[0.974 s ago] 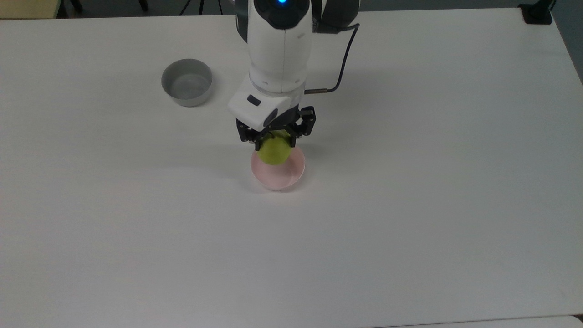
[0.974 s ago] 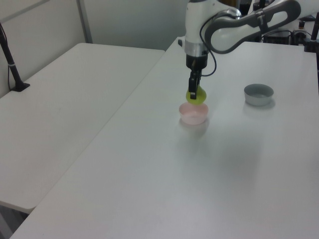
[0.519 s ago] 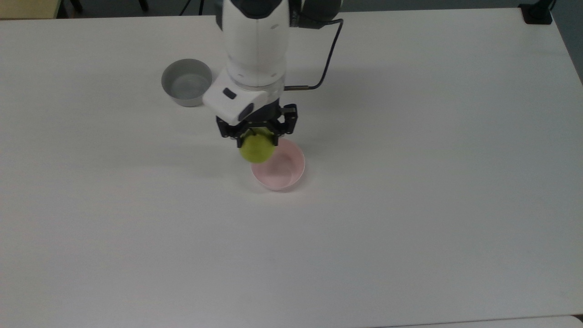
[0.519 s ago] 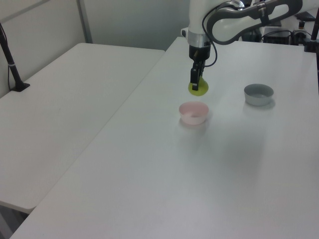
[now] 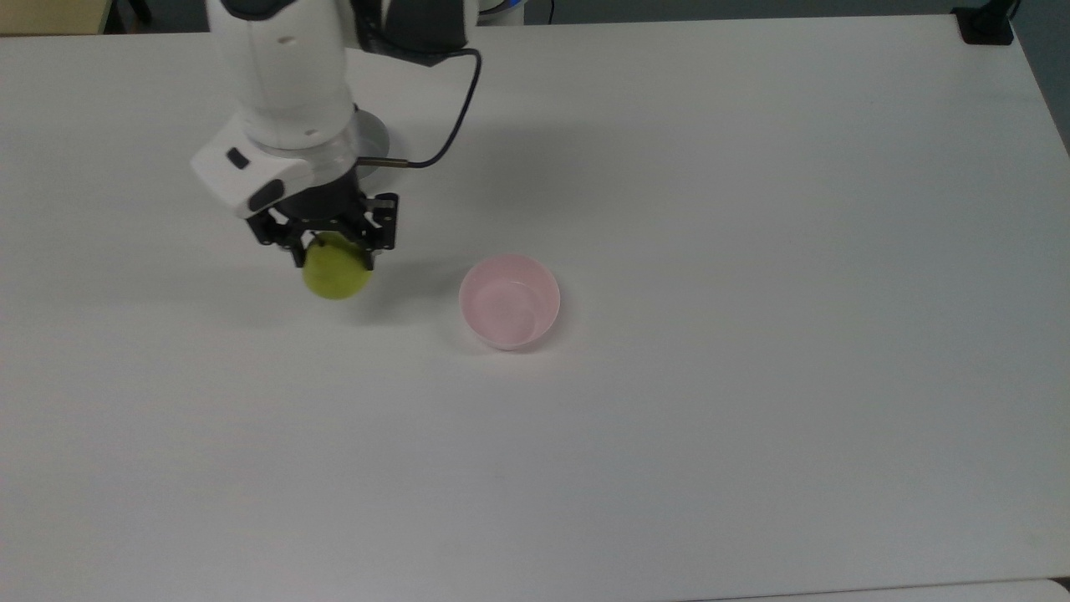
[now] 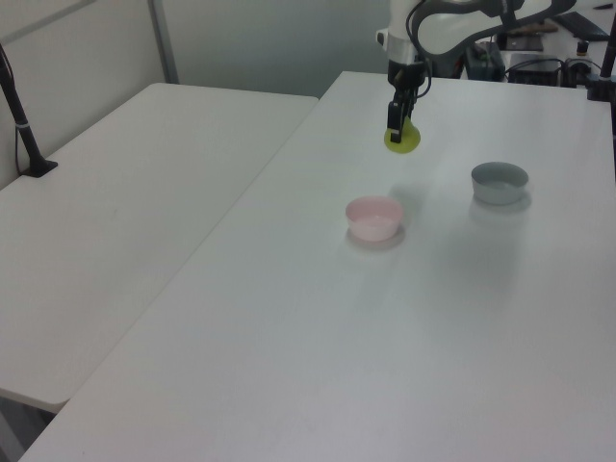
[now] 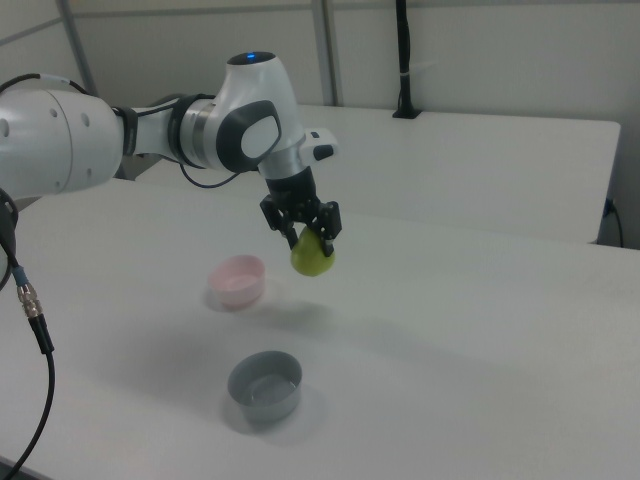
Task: Pick up a pear from the bowl
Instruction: 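Lower the held pear onto the table beside the pink bowl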
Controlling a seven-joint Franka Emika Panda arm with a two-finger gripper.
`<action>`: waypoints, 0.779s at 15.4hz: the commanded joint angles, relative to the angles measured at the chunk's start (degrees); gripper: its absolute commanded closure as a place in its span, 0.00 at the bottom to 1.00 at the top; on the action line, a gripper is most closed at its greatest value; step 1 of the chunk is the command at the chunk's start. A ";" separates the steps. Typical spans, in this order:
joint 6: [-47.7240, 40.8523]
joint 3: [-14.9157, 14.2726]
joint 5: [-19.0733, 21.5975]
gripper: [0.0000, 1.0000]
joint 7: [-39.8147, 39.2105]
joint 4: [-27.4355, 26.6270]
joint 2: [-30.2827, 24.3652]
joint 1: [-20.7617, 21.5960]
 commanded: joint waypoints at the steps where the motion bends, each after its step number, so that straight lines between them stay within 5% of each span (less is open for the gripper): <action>1: 3.35 0.05 -0.52 0.43 -0.92 -0.69 1.74 -0.25; 12: 10.90 -0.04 -2.19 0.41 -0.75 -1.30 6.84 -1.65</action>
